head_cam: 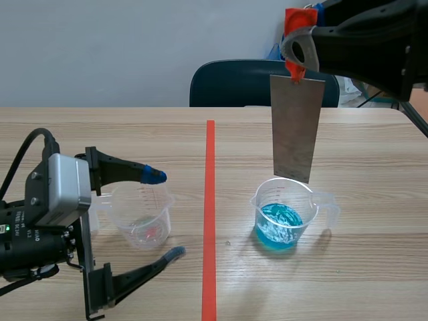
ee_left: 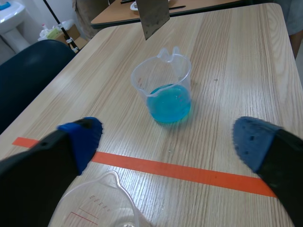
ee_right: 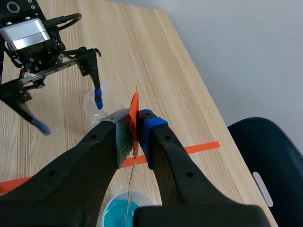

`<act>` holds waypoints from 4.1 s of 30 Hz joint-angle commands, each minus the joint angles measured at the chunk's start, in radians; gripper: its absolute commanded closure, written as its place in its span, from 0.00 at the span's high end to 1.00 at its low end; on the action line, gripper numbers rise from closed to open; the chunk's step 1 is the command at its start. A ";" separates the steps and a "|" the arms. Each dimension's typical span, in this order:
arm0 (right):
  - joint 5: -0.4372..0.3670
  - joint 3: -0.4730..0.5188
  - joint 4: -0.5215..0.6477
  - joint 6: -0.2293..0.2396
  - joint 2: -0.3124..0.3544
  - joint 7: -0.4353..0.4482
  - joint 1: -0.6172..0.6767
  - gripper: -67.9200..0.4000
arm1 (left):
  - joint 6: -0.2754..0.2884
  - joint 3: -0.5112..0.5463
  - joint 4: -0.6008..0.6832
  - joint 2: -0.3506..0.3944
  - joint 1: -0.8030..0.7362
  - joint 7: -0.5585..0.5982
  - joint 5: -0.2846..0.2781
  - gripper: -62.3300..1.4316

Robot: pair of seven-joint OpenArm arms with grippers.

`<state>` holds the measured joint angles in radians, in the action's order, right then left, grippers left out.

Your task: Do the redox reaction experiment

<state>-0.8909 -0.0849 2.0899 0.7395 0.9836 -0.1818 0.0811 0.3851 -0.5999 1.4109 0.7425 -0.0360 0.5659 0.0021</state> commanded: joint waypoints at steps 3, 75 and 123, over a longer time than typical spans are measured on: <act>-0.014 0.008 0.008 0.006 0.005 0.011 -0.014 0.02 | -0.002 -0.004 0.017 0.001 0.000 0.013 -0.013 0.26; -0.014 0.008 0.008 0.006 0.005 0.004 -0.014 0.02 | -0.287 -0.277 -0.024 -0.363 0.122 -0.279 -0.127 0.05; -0.014 0.008 0.008 0.006 0.005 0.003 -0.014 0.02 | -0.286 -0.271 -0.020 -0.136 0.113 -0.203 -0.114 1.00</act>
<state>-0.8906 -0.0849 2.0899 0.7395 0.9836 -0.1856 0.0811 0.1040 -0.8768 1.3697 0.5919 0.0822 0.3344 -0.1066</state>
